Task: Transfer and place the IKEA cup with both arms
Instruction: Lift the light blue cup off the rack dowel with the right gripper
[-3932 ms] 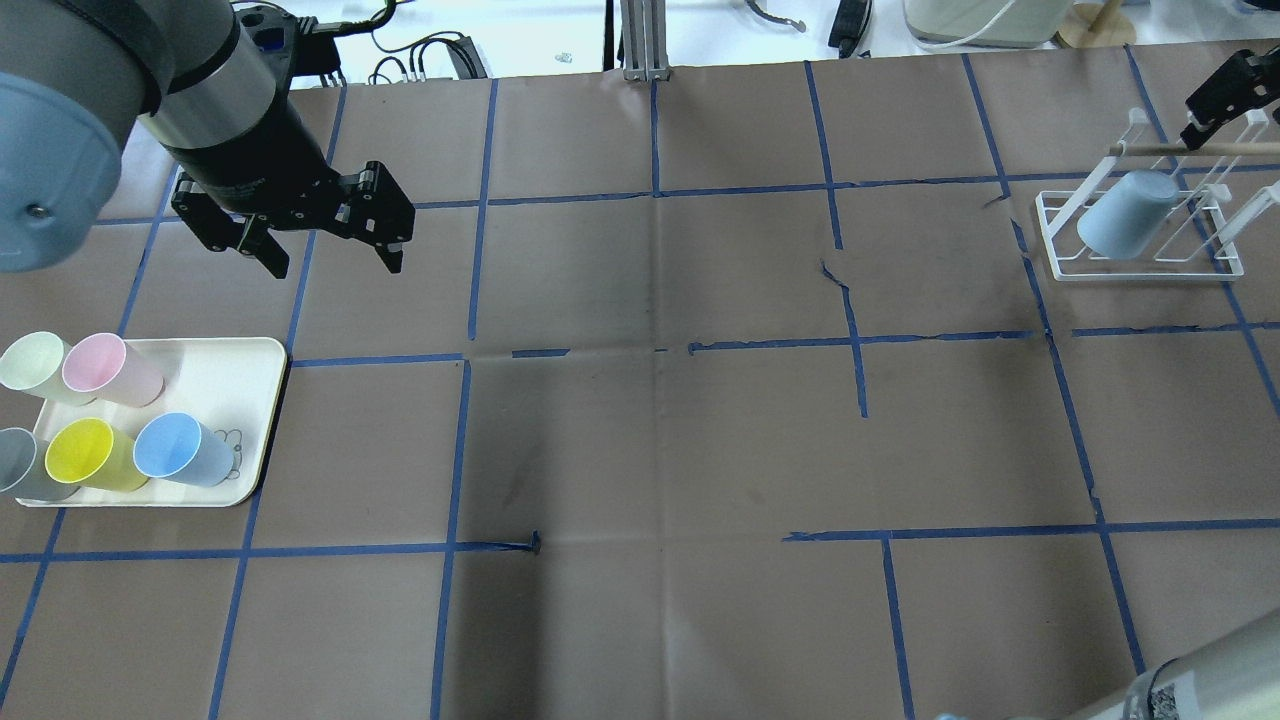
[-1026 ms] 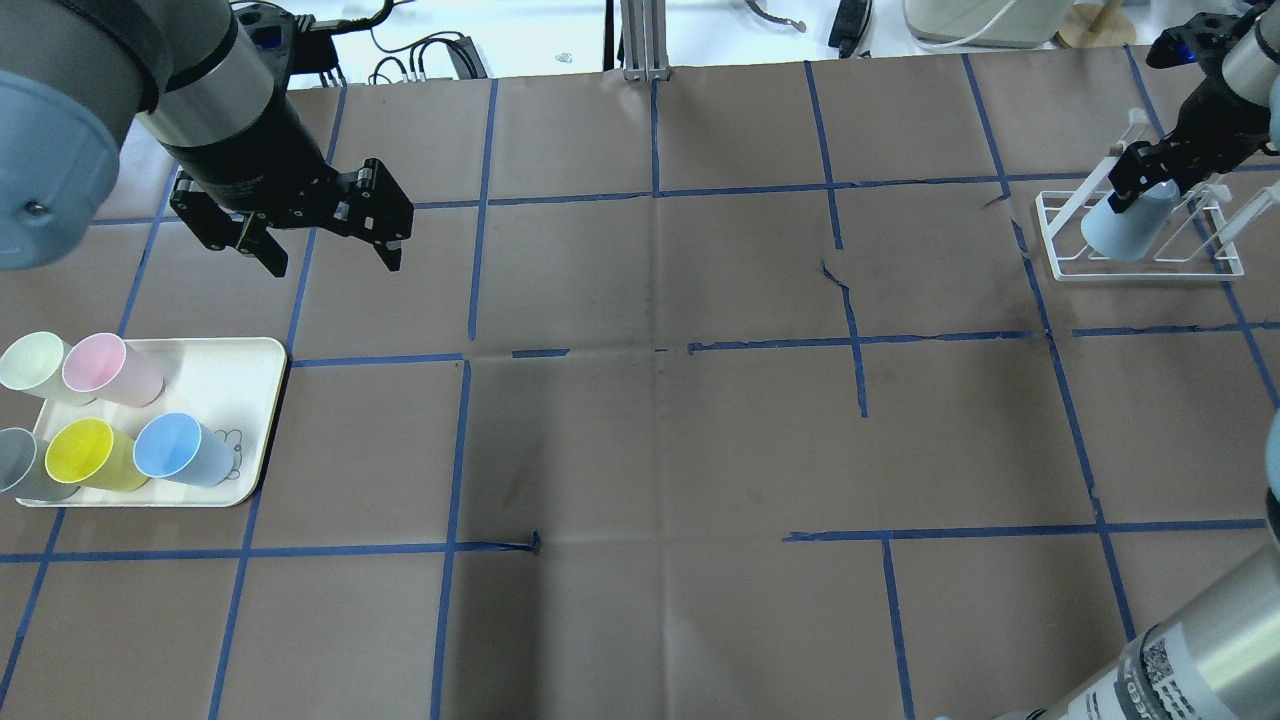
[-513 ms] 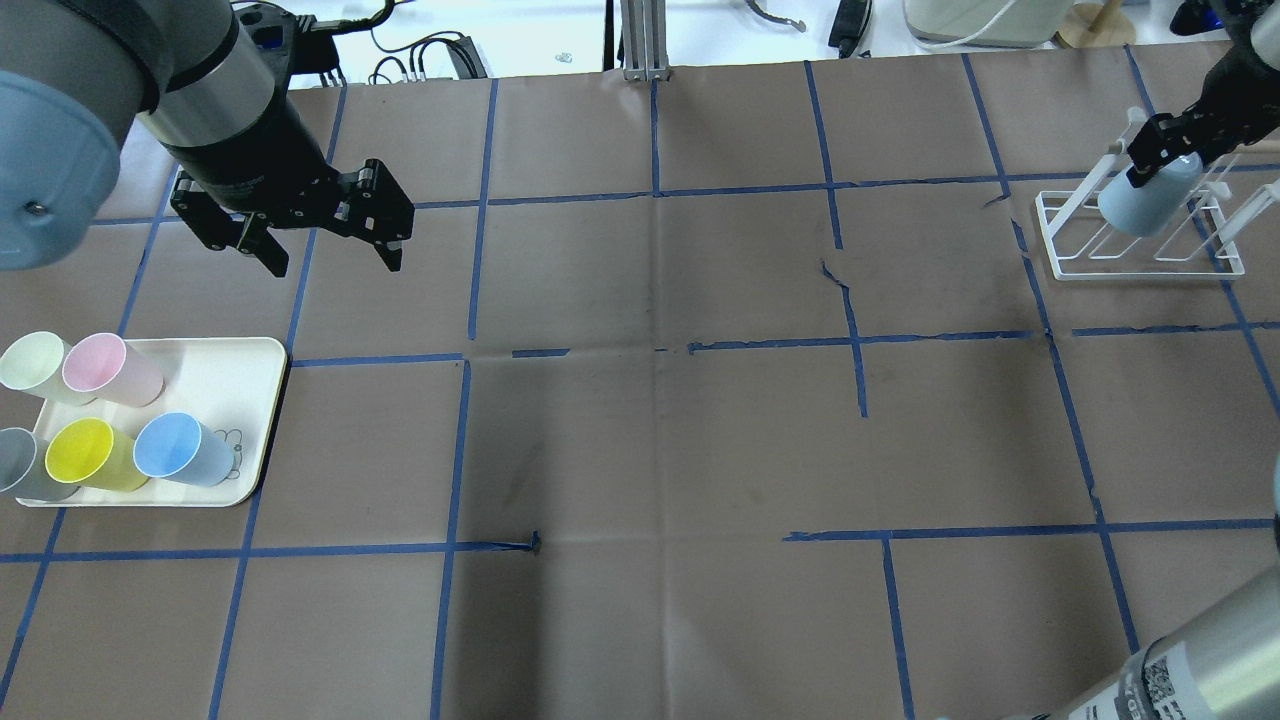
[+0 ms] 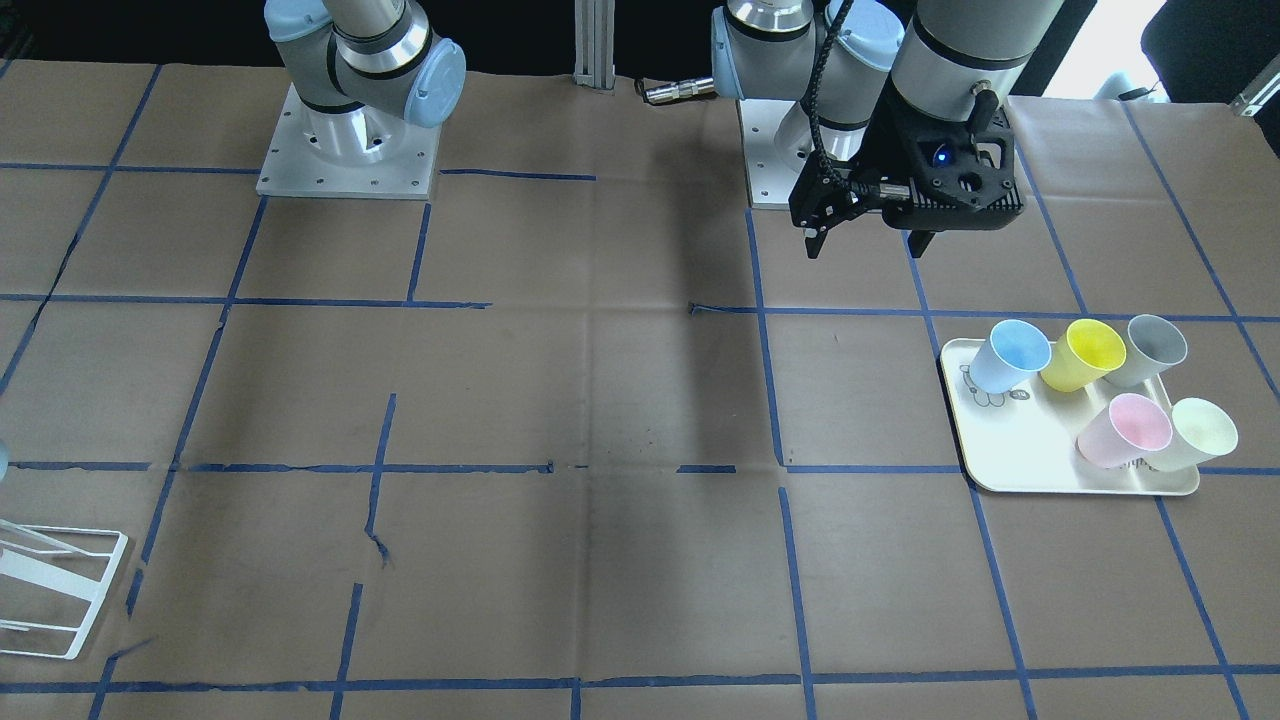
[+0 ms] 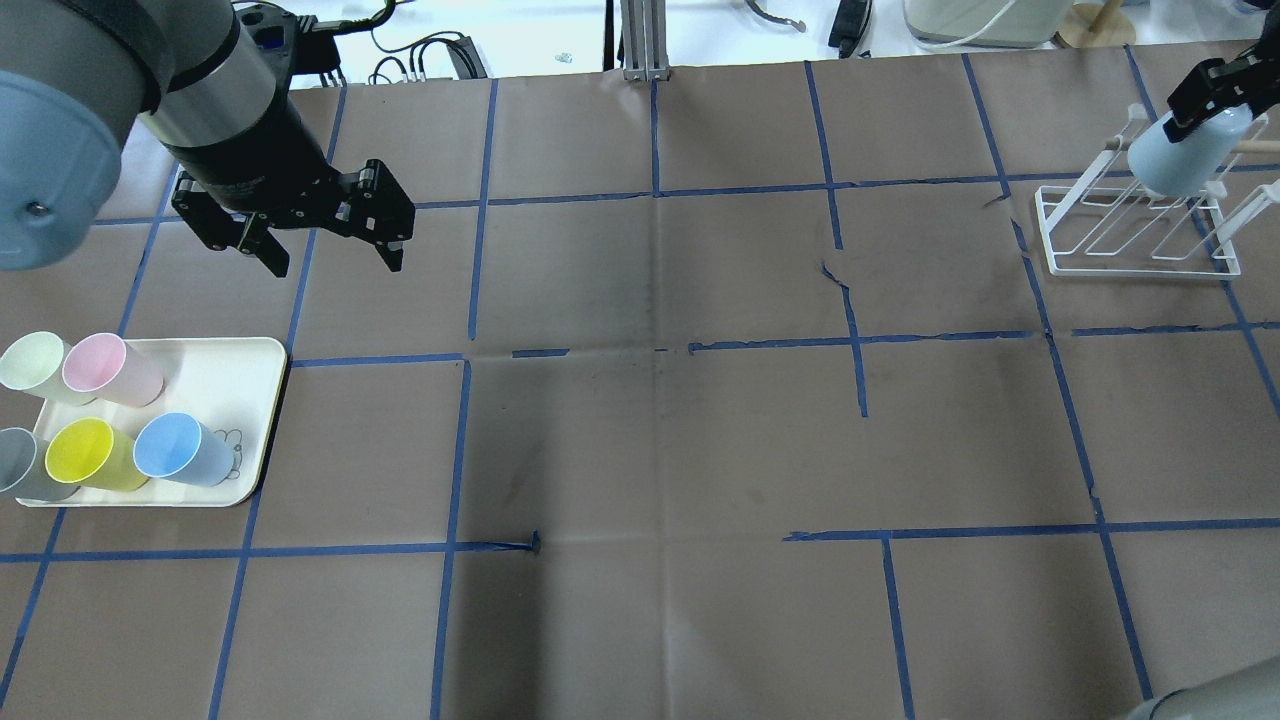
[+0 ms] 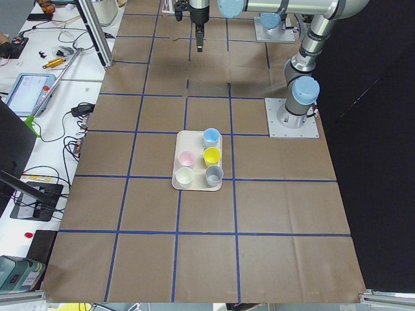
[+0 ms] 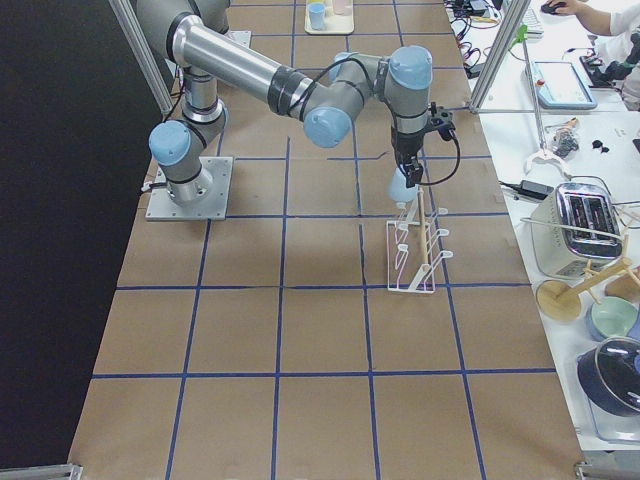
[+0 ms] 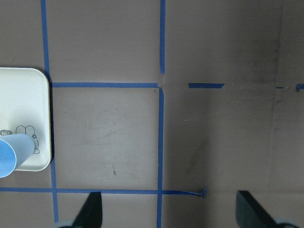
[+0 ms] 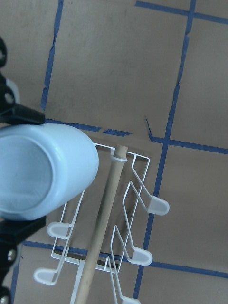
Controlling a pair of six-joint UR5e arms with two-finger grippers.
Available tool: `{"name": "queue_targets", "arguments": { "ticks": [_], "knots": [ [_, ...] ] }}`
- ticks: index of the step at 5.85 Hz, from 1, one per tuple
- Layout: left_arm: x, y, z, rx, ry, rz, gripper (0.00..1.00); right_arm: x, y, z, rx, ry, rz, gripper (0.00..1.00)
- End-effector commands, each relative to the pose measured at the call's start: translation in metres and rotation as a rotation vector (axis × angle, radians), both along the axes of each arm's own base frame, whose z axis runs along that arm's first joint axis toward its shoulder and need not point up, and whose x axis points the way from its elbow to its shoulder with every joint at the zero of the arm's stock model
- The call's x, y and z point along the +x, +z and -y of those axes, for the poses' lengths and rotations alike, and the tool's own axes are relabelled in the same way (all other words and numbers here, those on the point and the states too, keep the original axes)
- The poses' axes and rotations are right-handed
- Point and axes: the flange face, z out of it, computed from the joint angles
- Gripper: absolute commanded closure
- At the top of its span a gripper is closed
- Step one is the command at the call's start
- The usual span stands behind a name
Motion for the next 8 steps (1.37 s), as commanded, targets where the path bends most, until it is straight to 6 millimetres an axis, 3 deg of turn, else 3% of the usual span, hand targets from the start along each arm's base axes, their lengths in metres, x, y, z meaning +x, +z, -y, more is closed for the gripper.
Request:
{"name": "queue_targets", "arguments": {
  "ticks": [1, 2, 5, 6, 8],
  "knots": [
    [-0.002, -0.001, 0.000, 0.004, 0.003, -0.037, 0.02, 0.045, 0.052, -0.029, -0.030, 0.038, 0.005, 0.59],
    [-0.003, -0.003, -0.002, 0.029, 0.010, -0.084, 0.02, 0.083, 0.069, -0.043, -0.020, 0.004, 0.087, 0.60],
    [-0.004, -0.004, 0.000, 0.029, -0.066, -0.152, 0.02, 0.157, 0.061, -0.073, 0.197, -0.076, 0.629, 0.65],
    [0.015, -0.007, 0.004, 0.043, -0.107, -0.240, 0.02, 0.173, 0.056, -0.081, 0.284, -0.118, 0.833, 0.68],
    [0.068, -0.019, 0.001, 0.111, -0.138, -0.508, 0.02, 0.185, 0.045, -0.089, 0.344, -0.048, 1.034, 0.68]
  ]
}}
